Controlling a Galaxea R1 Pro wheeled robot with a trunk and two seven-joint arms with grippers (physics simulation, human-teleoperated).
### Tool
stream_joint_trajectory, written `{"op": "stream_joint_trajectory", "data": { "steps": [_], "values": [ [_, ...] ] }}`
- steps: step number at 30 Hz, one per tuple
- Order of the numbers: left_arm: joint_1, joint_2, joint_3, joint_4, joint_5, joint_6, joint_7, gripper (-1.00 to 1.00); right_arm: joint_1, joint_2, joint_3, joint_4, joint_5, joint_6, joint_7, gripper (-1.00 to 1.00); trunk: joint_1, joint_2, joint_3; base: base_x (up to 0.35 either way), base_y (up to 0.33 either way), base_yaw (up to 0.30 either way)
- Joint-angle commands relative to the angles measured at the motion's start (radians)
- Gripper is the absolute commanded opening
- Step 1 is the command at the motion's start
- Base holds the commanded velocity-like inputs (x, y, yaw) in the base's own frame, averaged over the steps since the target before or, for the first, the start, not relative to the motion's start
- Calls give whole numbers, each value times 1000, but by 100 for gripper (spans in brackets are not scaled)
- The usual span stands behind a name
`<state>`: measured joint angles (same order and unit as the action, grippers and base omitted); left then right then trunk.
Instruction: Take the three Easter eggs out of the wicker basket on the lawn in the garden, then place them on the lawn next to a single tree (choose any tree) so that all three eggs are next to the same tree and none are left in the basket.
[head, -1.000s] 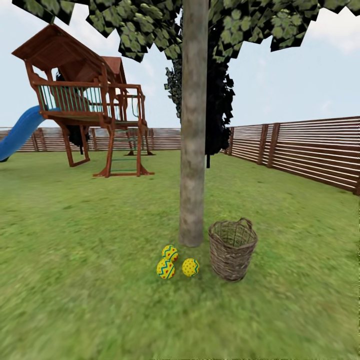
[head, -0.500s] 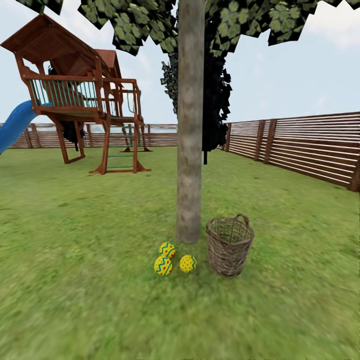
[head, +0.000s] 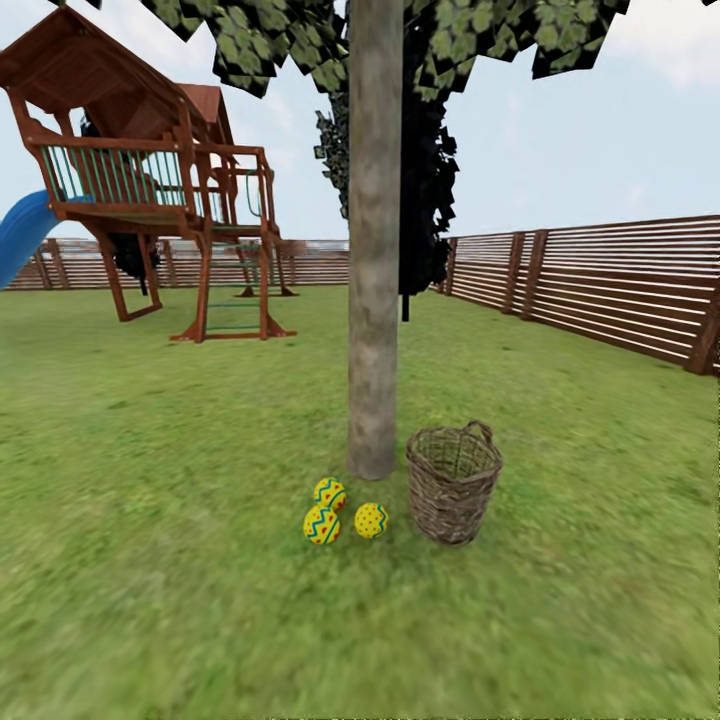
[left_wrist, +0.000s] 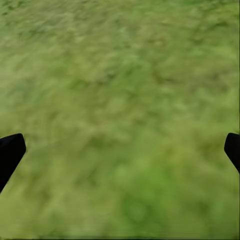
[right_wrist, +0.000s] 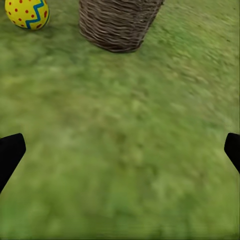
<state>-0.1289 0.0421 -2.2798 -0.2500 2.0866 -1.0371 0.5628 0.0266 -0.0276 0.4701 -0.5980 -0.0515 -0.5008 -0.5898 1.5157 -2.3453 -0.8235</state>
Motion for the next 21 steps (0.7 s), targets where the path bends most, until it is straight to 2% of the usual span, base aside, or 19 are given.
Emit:
{"op": "stream_joint_trajectory", "data": {
  "steps": [1,2,3,7,11,17,21],
  "values": [
    [-2,2,-7,-2,11,4,10,100,0,-1,7,-1,-6,-1,-7,100,0,0,-2,0,0,-62],
    [-2,6,-4,15,60,23,8,100,0,0,7,-1,-6,-1,-7,100,0,0,-4,0,0,-50],
    [-2,7,-3,22,79,30,7,100,0,0,7,0,-7,-2,-7,100,0,0,-6,0,0,-32],
    [-1,7,-3,33,107,40,-3,100,-1,0,7,0,-6,-2,-7,100,0,0,-12,0,0,-13],
    [-1,7,-1,35,113,40,-7,100,-1,0,8,0,-6,-2,-7,100,0,0,-18,-42,0,-2],
    [-1,1,-2,35,112,36,-7,100,-1,0,9,0,-6,-1,-7,100,0,0,-27,-250,0,0],
    [-1,1,-1,35,112,34,-8,100,-1,0,10,0,-6,-1,-7,100,-15,28,-21,-159,0,0]
  ]
}}
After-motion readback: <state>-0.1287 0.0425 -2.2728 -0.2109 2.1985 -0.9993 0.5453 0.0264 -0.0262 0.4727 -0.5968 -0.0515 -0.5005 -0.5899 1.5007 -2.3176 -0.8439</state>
